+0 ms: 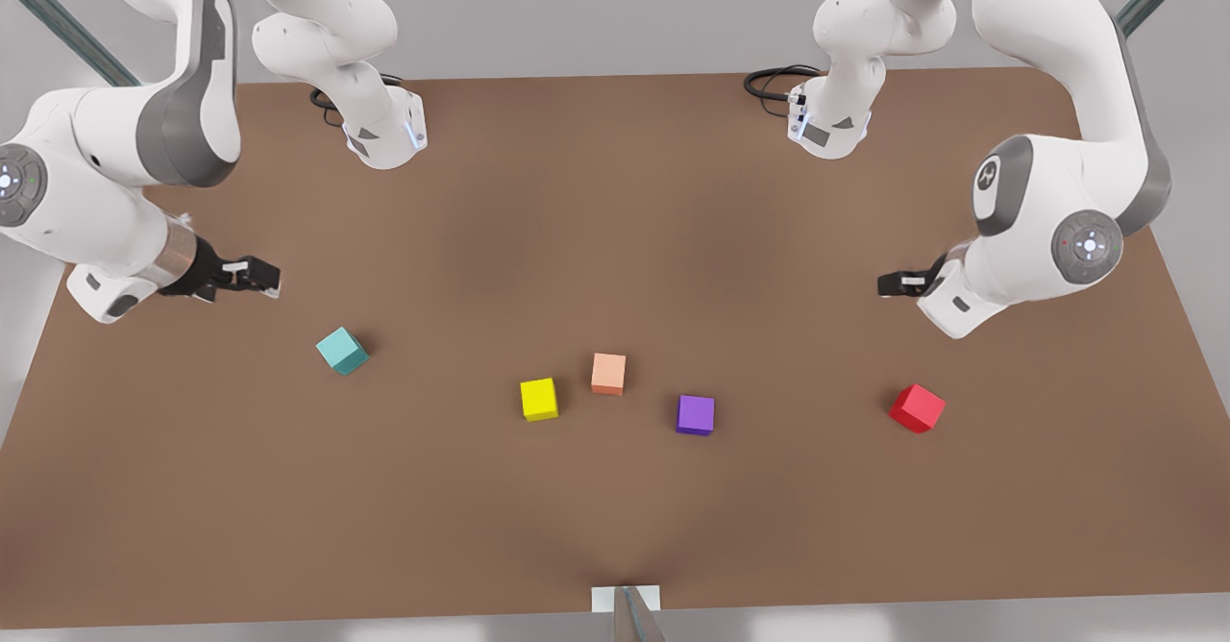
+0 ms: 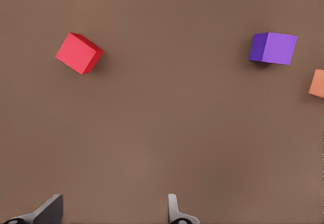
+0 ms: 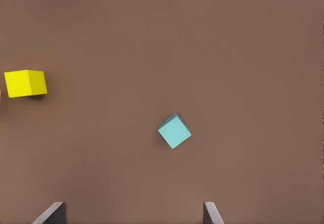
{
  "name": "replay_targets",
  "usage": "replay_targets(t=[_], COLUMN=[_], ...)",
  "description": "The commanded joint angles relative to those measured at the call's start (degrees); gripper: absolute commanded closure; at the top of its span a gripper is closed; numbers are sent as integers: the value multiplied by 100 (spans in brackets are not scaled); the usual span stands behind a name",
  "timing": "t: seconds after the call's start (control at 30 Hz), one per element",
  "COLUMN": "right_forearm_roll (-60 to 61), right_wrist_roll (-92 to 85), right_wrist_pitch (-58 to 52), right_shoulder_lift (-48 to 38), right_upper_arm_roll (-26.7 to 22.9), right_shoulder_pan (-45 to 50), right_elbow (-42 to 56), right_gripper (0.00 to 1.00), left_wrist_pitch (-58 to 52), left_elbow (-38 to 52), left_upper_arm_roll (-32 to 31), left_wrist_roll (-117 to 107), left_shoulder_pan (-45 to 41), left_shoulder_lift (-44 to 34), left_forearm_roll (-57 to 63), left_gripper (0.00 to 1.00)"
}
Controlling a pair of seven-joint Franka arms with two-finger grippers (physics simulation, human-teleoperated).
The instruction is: Pick up red wooden cube and pass to hand red wooden cube and place in blue wooden cube
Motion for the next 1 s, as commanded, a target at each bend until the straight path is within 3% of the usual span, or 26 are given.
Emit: replay_targets(t=[0.0,0.1,0.13,0.2,0.23,0.3,0.4,0.7,0.97], right_forearm_roll=[32,-21,-30,-30,-30,-30,-21,-30,-38], right_wrist_roll=[-346,-346,-346,-346,-346,-355,-346,-355,-355], right_wrist_pitch=[238,229,220,220,229,220,238,238,220], right_shoulder_lift=[-10,17,17,60,78,96,184,245,254], right_upper_arm_roll=[-11,-2,-2,7,7,7,7,7,7], right_shoulder_pan=[-59,-33,-15,-6,-6,-15,-50,-15,-6], right_elbow=[-22,5,-13,-13,5,5,22,5,-22], right_gripper=[0,0,0,0,0,0,0,0,0], left_wrist_pitch=[112,138,261,778,1578,1808,2573,2608,2977], left_elbow=[86,86,156,1113,1273,1264,490,200,130], left_upper_arm_roll=[-3,15,32,94,94,103,103,191,191], left_wrist_roll=[-244,-270,-235,-165,510,1872,2893,5486,5460], left_shoulder_pan=[5,40,136,250,391,690,778,848,848], left_shoulder_lift=[53,359,727,1975,2495,2873,2698,2487,2663], left_forearm_roll=[-24,-15,-6,20,20,107,635,679,952], left_gripper=[0,0,0,0,0,0,0,0,0])
